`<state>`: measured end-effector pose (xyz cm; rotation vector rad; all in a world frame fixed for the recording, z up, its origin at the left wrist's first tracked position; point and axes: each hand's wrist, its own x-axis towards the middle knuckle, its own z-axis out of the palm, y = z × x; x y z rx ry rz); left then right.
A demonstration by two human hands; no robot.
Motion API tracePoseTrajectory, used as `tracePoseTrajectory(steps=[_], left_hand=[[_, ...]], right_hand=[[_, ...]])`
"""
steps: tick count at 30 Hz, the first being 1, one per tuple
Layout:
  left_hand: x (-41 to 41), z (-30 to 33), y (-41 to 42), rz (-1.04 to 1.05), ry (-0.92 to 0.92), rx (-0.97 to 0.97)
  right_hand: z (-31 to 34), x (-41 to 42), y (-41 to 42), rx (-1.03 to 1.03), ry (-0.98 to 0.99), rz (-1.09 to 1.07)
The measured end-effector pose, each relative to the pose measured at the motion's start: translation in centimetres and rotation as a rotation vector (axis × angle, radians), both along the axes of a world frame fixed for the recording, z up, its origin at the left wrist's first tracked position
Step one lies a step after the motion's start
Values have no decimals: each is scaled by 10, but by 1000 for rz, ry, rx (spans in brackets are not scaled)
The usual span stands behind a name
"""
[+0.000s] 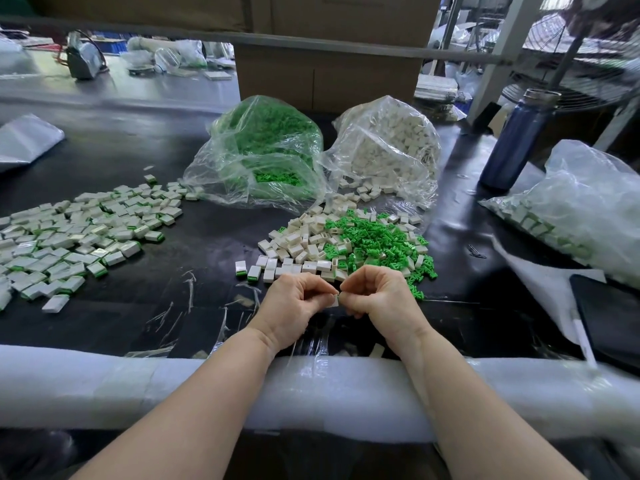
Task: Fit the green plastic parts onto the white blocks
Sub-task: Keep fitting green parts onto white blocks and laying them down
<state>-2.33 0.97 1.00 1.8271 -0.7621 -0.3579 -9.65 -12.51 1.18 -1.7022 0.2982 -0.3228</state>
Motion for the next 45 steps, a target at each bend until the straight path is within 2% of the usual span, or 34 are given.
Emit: tracePoseTrajectory(steps=[3,9,13,16,25,29,36,45], left_hand=[[-1,0,0,-14,-30,32],[-2,-1,-2,19,-36,-42],[0,-5,-2,38,-104,11],[1,-5,-2,44,-48,-20],[4,-6,-1,37,27,-10],[4,-7,-1,-6,-19,73],[1,-5,-4,66,-6,-32],[1,0,-3,74,13,-12]], right_hand=[[0,0,1,-13,16,15],[-3,3,1,62,-48,-77],[-4,4,0,79,-65,-78],[-3,4,0,130,-84,-67],[-5,7,4,-32,30,-64],[-5,6,6,-163,53,-54],[-3,6,6,-14,-50,-88],[-3,4,6,-44,-99,-19]])
